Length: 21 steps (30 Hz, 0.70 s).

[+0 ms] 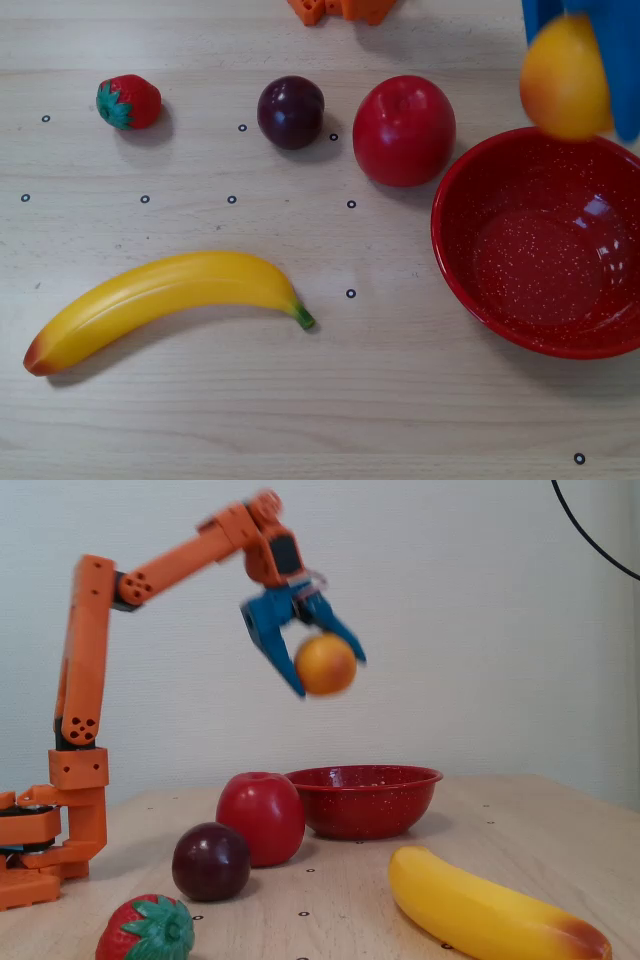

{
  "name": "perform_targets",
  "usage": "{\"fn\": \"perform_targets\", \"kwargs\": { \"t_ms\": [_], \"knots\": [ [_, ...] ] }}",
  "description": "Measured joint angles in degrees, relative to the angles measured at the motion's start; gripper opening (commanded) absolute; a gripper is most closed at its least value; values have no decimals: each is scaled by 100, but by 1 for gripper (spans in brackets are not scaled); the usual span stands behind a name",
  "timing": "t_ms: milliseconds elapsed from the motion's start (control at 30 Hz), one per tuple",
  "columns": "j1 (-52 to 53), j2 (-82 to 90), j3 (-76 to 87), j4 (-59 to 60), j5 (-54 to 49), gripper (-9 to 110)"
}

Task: Put the peach in the red bowl.

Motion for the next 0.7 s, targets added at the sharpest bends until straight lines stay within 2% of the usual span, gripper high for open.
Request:
{"fn": "perform_targets", "kwargs": {
  "t_ms": [233,533,567,600,700],
  "knots": [
    [-26,-1775,-431,0,26,0],
    [-18,-3226,-1556,-88,756,0],
    [-18,-3357,-1573,-185,747,6],
    [-18,-3437,-1617,-299,773,17],
    [-18,-3560,-1687,-360,870,32]
  ]
}}
